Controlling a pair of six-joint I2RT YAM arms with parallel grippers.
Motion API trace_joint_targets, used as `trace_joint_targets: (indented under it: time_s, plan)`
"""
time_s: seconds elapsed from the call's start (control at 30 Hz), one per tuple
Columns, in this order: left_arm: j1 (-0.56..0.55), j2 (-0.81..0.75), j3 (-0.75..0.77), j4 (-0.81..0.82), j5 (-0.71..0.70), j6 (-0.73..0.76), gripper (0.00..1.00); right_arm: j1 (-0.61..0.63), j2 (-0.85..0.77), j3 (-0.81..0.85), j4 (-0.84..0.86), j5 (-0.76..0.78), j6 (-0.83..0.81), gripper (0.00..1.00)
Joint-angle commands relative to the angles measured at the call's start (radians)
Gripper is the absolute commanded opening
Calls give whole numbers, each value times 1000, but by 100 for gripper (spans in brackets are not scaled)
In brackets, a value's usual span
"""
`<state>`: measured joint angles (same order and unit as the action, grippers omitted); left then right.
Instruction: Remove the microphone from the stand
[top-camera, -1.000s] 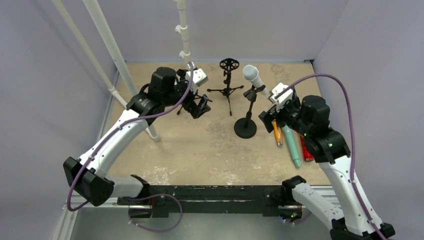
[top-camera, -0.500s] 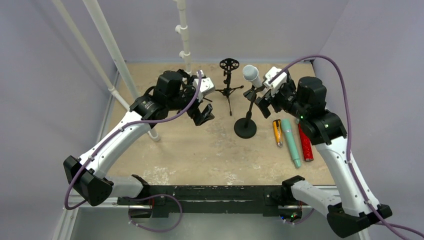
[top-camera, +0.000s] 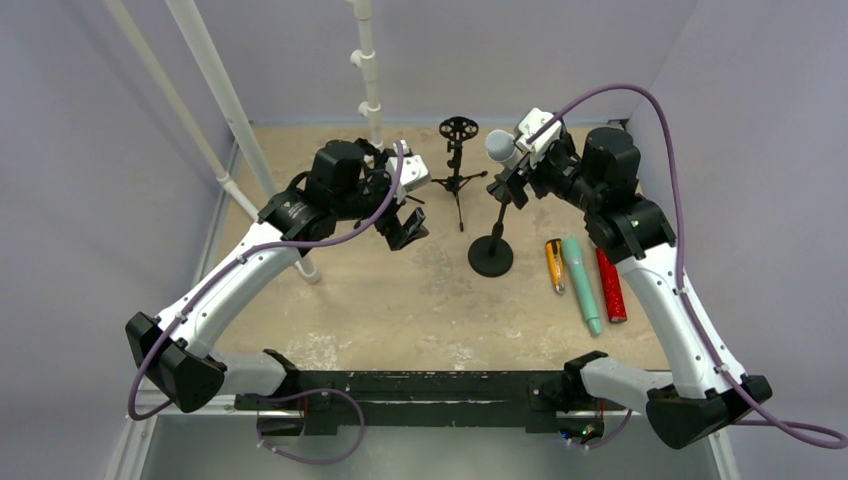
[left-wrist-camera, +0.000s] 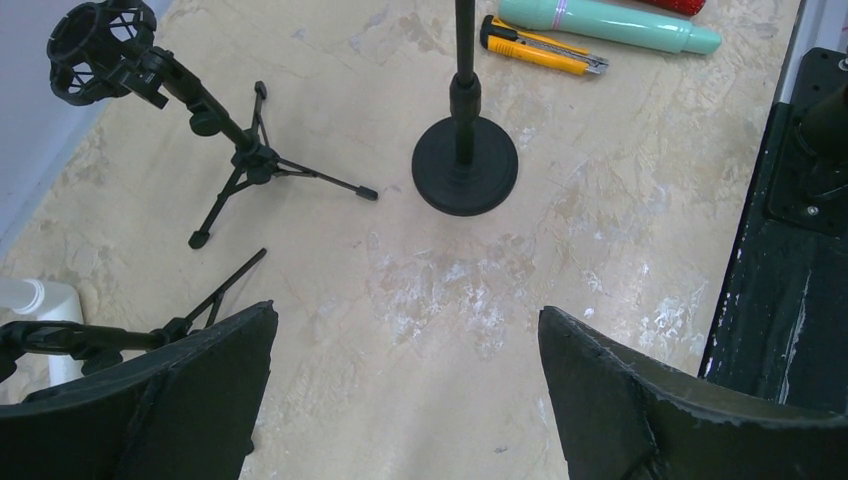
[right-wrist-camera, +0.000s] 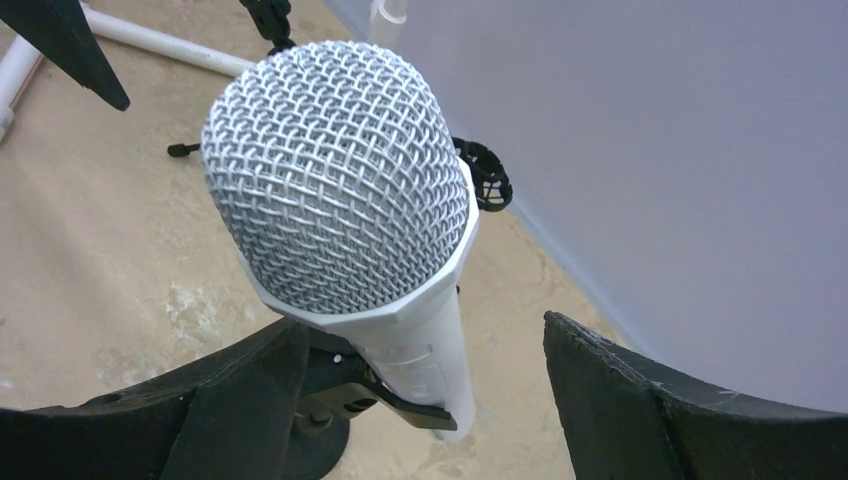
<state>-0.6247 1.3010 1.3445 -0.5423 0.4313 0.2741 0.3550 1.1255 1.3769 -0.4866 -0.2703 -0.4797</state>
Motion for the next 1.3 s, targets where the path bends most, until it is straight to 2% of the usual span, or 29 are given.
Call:
trace_joint_targets:
  time_s: [0.0, 0.2, 0.37, 0.63, 0.83, 1.03, 1.27]
  plan:
    - [-11, -10, 39, 24, 2, 25, 100, 1, 7, 38, 71, -50, 9, 82]
    - [-20, 36, 62, 74, 4, 9, 100, 1, 28, 17, 121, -74, 32, 74]
    - [-25, 102, 123, 118, 11, -60, 100, 1, 36, -7, 159, -87, 50, 65]
    - [-50, 209, 233, 189, 14, -197, 100, -2, 45, -37, 180, -105, 44, 45]
    - [-108, 253, 305, 190, 34, -242, 100, -1, 42, -33, 156, -105, 35, 29]
    - [-162, 276, 316, 194, -49, -340, 100, -1, 38, -49, 156, -96, 32, 19]
    - [-199, 332, 366, 201, -161, -322, 100, -2, 35, -46, 155, -96, 47, 7]
